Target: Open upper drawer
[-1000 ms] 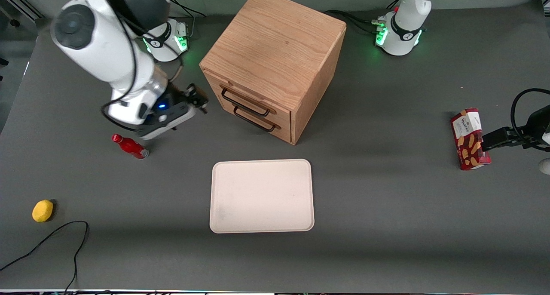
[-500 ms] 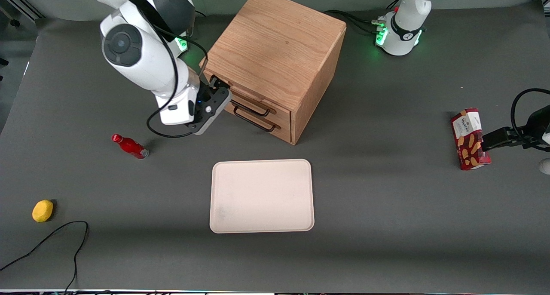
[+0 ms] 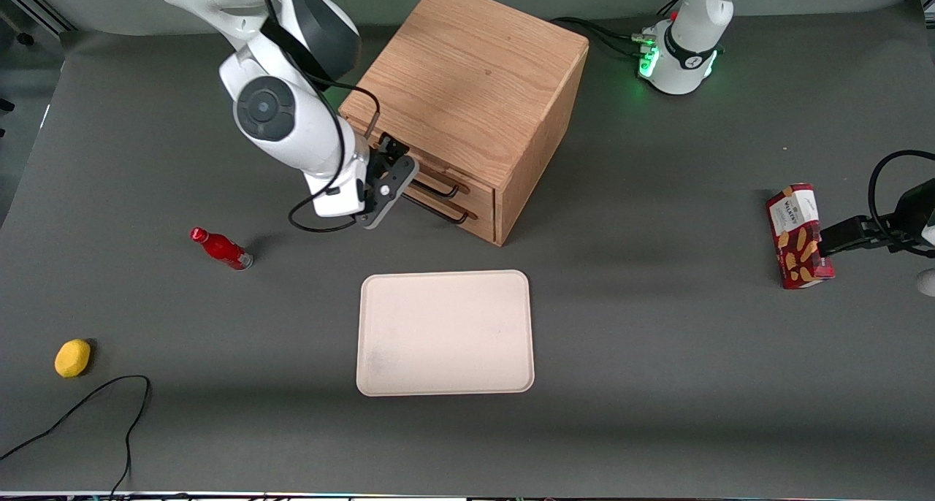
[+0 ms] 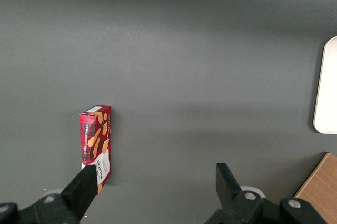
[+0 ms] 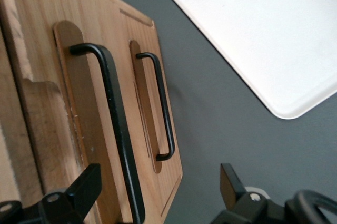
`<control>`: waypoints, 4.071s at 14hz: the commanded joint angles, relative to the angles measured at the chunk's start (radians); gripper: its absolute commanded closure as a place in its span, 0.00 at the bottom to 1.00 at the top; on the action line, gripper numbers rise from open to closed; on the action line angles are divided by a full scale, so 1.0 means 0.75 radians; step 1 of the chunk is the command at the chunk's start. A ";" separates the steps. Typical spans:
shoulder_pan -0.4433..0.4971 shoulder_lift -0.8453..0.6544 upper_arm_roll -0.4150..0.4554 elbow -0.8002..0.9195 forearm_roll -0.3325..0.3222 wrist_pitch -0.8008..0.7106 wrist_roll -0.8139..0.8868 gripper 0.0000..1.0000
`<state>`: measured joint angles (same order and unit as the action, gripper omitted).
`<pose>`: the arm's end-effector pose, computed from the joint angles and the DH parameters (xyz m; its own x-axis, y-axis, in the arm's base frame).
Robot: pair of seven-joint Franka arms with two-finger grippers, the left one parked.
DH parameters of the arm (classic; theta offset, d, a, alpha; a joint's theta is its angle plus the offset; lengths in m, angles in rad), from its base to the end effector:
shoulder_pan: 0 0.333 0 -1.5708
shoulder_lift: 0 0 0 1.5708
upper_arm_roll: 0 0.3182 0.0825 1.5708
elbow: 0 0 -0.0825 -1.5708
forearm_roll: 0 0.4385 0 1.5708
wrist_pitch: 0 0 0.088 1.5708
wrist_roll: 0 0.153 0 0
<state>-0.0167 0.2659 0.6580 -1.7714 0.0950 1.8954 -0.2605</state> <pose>0.5298 0.3883 0.3680 0.6515 0.7581 -0.0267 0.7275 -0.6344 -0.2614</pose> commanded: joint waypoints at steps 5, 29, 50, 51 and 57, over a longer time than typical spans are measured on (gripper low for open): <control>0.014 0.042 -0.004 -0.064 0.033 0.158 -0.043 0.00; -0.008 0.149 -0.370 0.091 0.027 0.473 -0.207 0.00; -0.129 -0.373 -0.699 0.108 0.023 -0.276 0.451 0.00; -0.129 -0.395 -0.699 0.110 -0.026 -0.352 0.514 0.00; -0.137 -0.402 -0.699 0.098 -0.098 -0.386 0.525 0.00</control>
<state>-0.1149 -0.0232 0.1306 -1.6820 0.0529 1.6053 0.1089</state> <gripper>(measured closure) 0.000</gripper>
